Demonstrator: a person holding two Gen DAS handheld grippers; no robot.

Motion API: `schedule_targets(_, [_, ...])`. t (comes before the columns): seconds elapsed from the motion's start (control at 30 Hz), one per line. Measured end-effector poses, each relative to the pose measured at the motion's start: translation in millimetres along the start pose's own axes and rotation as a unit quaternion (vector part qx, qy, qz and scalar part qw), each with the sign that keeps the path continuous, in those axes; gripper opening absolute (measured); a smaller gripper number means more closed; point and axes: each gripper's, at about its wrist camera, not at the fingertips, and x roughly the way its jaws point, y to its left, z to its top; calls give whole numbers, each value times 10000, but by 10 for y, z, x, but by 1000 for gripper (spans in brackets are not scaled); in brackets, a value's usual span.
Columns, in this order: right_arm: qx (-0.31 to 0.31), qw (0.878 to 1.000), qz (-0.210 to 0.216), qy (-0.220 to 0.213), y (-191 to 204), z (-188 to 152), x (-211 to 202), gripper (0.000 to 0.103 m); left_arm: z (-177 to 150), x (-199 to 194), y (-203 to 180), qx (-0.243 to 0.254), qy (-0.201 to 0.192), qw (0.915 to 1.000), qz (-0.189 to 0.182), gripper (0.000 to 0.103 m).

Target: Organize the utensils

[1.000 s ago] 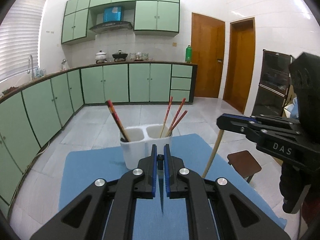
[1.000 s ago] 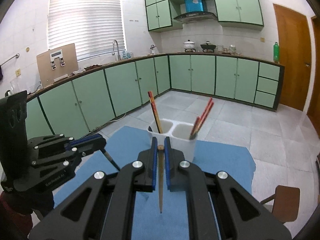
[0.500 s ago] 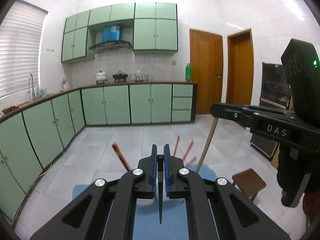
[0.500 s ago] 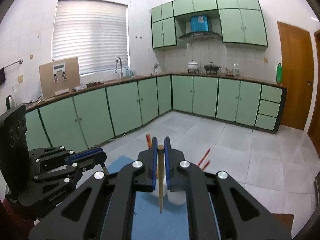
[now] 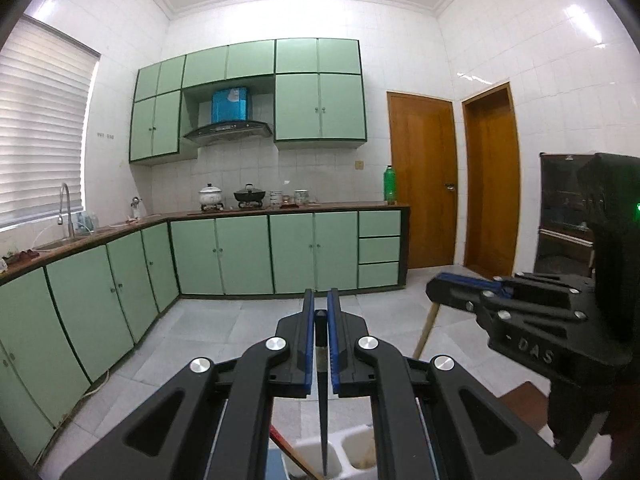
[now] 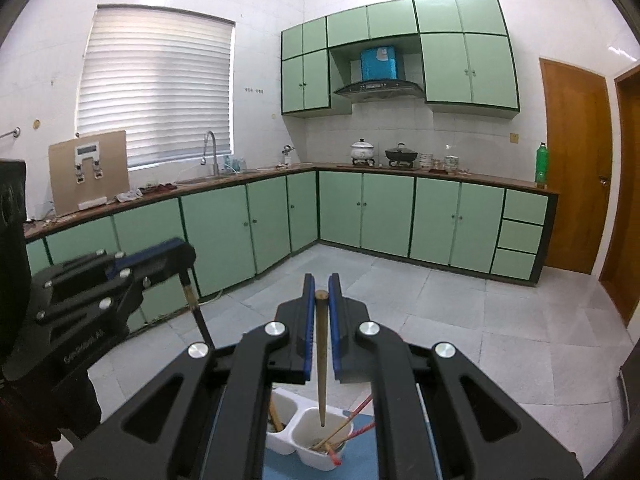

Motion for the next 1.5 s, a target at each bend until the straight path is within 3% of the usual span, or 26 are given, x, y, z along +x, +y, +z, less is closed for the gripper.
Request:
schedule_targets(0.43, [55, 9977, -43, 673, 11, -617, 531, 6, -936, 779, 232, -447, 1163, 9922, -86, 7])
schedule_targets(0.57, [172, 9957, -5, 914, 7, -799, 590, 7, -1065, 818, 256, -507, 1349, 9895, -117, 10])
schedule_targets(0.67, [331, 9956, -26, 879, -27, -833, 480, 10, -1080, 721, 281, -563, 1349, 9892, -133, 21])
schedule_targets(0.9, [500, 9972, -263, 491, -91, -858, -67, 52, -1048, 266, 282, -714, 1181, 9904, -93, 54])
schedule_targets(1.1, [586, 9968, -461, 286, -66, -1108, -601, 89, -1177, -309, 181, -688, 1096, 9916, 77, 79])
schedule_targets(1.23, [547, 9969, -434, 374, 65, -1386, -870, 96, -1338, -604, 111, -688, 1183, 9905, 121, 88])
schedule_targets(1.5, [407, 9961, -558, 548, 384, -1832, -1272, 97, -1609, -1072, -128, -648, 1421, 9874, 241, 96])
